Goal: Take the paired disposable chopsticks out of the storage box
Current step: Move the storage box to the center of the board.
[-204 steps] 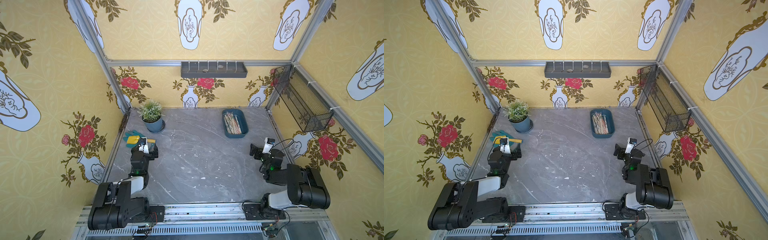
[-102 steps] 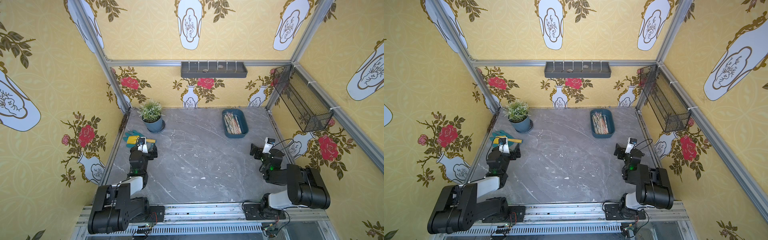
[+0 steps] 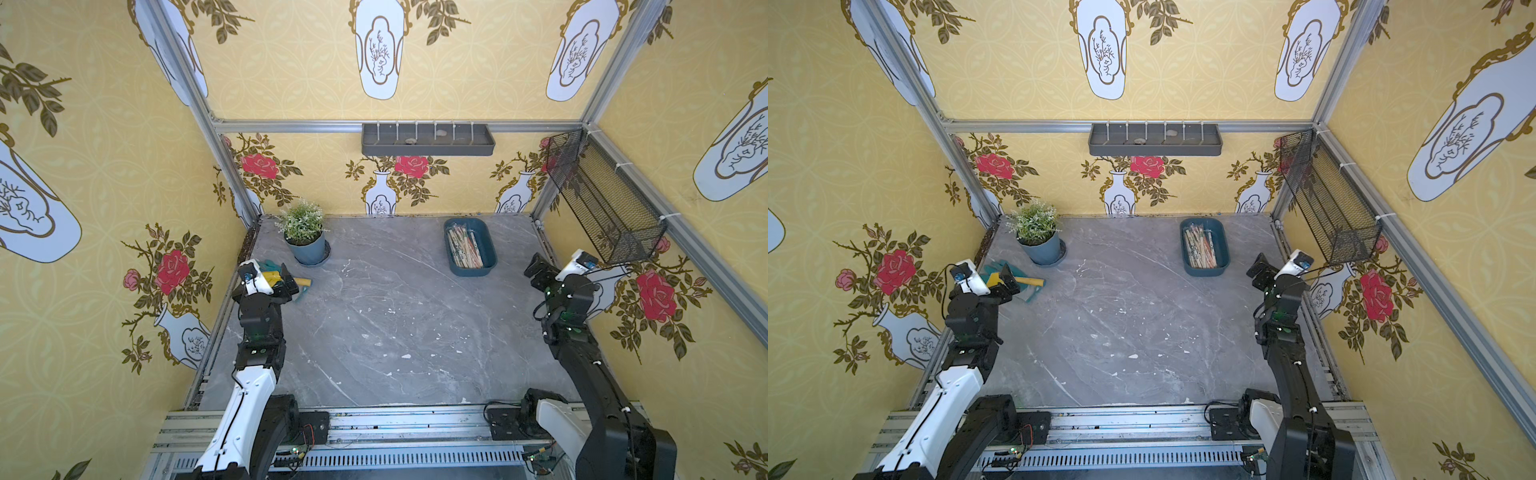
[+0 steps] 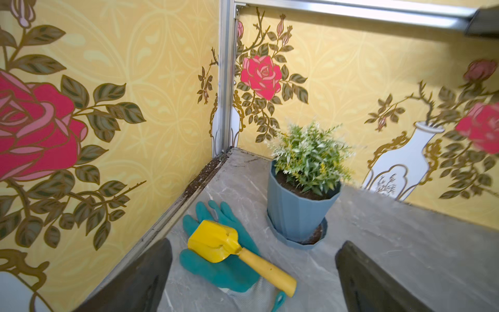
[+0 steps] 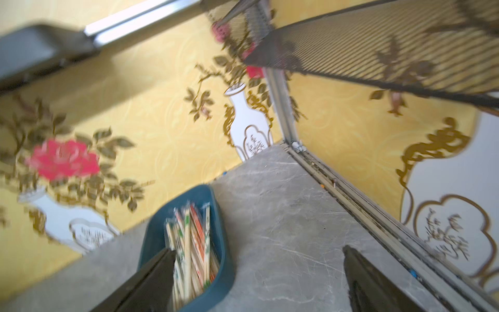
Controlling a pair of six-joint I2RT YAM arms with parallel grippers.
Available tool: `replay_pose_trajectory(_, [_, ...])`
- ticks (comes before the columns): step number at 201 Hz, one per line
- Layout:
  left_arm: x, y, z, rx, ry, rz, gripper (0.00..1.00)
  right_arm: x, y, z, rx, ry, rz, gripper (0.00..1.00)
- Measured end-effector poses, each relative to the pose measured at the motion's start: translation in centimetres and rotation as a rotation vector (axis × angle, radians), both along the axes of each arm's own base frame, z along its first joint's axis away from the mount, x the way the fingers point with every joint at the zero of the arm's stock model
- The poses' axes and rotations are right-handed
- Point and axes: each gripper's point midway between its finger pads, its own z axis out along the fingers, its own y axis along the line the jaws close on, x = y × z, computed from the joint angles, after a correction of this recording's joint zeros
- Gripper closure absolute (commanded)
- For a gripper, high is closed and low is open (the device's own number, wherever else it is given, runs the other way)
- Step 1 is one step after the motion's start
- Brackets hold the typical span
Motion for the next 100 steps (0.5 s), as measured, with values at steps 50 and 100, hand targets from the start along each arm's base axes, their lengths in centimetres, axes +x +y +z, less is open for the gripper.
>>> replay_pose_trajectory(50, [0.3, -4.4, -0.6, -0.253, 0.148, -0.175, 0.00, 5.0, 1.8, -0.7, 0.185, 0.249, 0.119, 0.03])
replay_pose_trajectory(100, [0.5, -10.8, -4.3, -0.335, 0.396, -0.371, 0.00, 13.1, 11.2, -2.2, 0.221, 0.493, 0.405, 0.03])
